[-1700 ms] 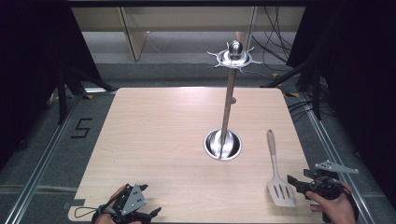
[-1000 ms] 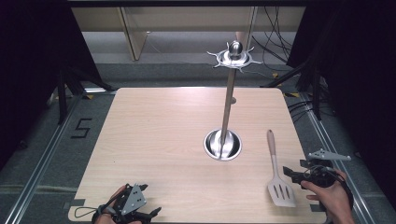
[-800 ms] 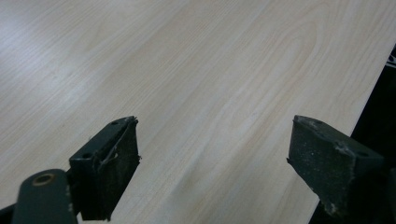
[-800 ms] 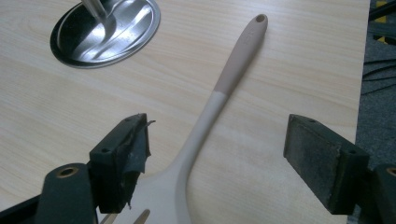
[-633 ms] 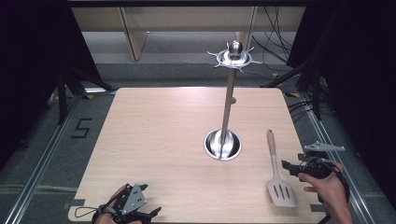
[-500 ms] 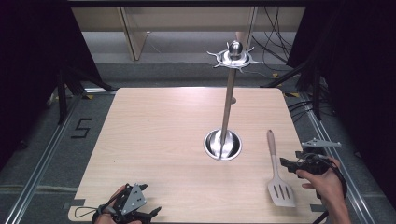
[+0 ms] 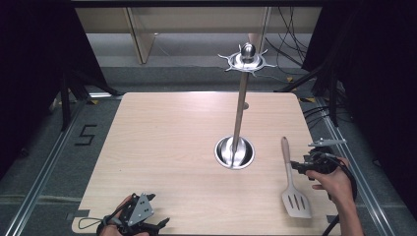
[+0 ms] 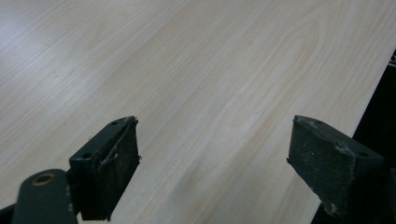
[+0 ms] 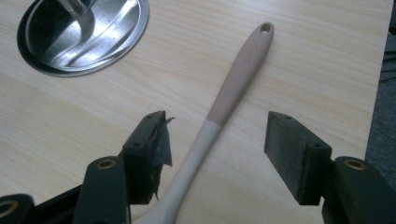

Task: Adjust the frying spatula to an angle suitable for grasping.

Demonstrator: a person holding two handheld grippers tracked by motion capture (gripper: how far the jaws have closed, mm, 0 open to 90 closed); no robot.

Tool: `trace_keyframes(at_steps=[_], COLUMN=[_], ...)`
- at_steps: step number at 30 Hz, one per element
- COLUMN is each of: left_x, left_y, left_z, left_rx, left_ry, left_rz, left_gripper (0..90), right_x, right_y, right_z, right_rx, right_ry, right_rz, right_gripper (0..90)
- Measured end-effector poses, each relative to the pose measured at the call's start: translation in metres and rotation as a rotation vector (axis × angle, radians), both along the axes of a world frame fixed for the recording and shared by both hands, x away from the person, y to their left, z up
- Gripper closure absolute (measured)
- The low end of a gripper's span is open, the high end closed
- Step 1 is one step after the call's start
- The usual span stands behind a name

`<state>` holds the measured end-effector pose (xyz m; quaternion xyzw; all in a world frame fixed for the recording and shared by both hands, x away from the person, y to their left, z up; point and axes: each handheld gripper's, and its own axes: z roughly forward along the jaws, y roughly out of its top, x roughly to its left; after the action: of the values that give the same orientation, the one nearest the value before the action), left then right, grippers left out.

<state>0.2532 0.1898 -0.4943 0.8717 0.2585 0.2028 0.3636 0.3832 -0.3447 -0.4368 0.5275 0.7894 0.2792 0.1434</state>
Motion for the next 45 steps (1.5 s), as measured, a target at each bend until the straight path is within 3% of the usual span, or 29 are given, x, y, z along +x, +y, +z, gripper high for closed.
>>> trace_keyframes(at_steps=[1,3,4,6,7,9,10,12,13,14,18,19,21,23,25,26,27,28,30,31,40,45], left_x=[0.000,0.000,0.000,0.000,0.000,0.000,0.000,-0.001,0.000,0.000,0.000,0.000,0.000,0.000,0.000,0.000,0.000,0.000,0.000,0.000,0.000,0.000], left_y=[0.000,0.000,0.000,0.001,0.001,0.001,0.000,-0.001,0.001,0.001,0.000,0.001,0.001,0.001,0.001,0.001,0.001,0.000,0.000,0.001,0.001,0.001], left_z=[0.000,0.000,0.000,0.002,0.002,0.002,0.000,0.000,0.002,0.002,0.001,0.001,0.002,0.002,0.002,0.002,0.002,0.001,0.001,0.002,0.002,0.002], left_rx=[0.000,0.000,0.004,0.020,0.016,0.018,-0.004,-0.008,0.021,0.021,-0.006,0.008,0.019,0.017,0.014,0.013,0.017,-0.008,-0.008,0.018,0.007,-0.001], left_ry=[-0.001,-0.001,-0.002,-0.004,-0.006,-0.006,0.000,0.002,-0.003,-0.003,0.000,-0.002,-0.007,-0.006,-0.006,-0.006,-0.006,-0.001,-0.001,-0.004,-0.009,-0.004], left_rz=[0.000,-0.001,0.002,-0.008,-0.005,-0.006,-0.001,-0.003,-0.008,-0.008,0.000,-0.005,-0.007,-0.006,-0.005,-0.004,-0.007,0.000,-0.001,-0.008,-0.002,-0.005], left_gripper=[15.4,15.4,15.4,15.4,15.4,15.4,15.4,15.4,15.4,15.4,15.4,15.4,15.4,15.4,15.4,15.4,15.4,15.4,15.4,15.4,15.4,15.4], right_x=[0.003,0.005,0.007,0.009,0.009,0.010,0.014,0.019,0.022,0.024,0.036,0.038,0.040,0.042,0.046,0.046,0.049,0.049,0.050,0.053,0.062,0.066], right_y=[0.000,0.002,0.003,0.004,0.007,0.008,0.009,0.013,0.015,0.016,0.019,0.019,0.022,0.024,0.024,0.026,0.023,0.025,0.024,0.024,0.024,0.030], right_z=[-0.002,0.000,-0.002,-0.003,-0.004,-0.006,-0.007,-0.009,-0.011,-0.011,-0.015,-0.017,-0.015,-0.017,-0.020,-0.020,-0.022,-0.023,-0.024,-0.027,-0.038,-0.038], right_rx=[-0.013,-0.016,-0.024,-0.027,-0.034,-0.024,-0.031,-0.041,-0.055,-0.065,-0.100,-0.108,-0.099,-0.103,-0.126,-0.116,-0.132,-0.128,-0.130,-0.131,-0.159,-0.201], right_ry=[-0.026,0.010,-0.004,0.009,0.030,0.018,0.024,0.052,0.060,0.087,0.124,0.118,0.163,0.195,0.198,0.233,0.213,0.248,0.250,0.267,0.288,0.313], right_rz=[0.012,0.001,-0.004,-0.001,-0.022,-0.015,-0.013,0.002,0.010,0.014,0.015,0.009,0.000,-0.009,-0.002,-0.030,-0.010,-0.043,-0.043,-0.037,-0.005,0.007], right_gripper=[40.7,41.9,41.9,41.9,42.2,42.7,43.4,44.6,44.8,45.4,47.2,47.6,49.3,52.1,52.2,52.2,52.2,52.6,52.9,52.9,57.9,60.1])
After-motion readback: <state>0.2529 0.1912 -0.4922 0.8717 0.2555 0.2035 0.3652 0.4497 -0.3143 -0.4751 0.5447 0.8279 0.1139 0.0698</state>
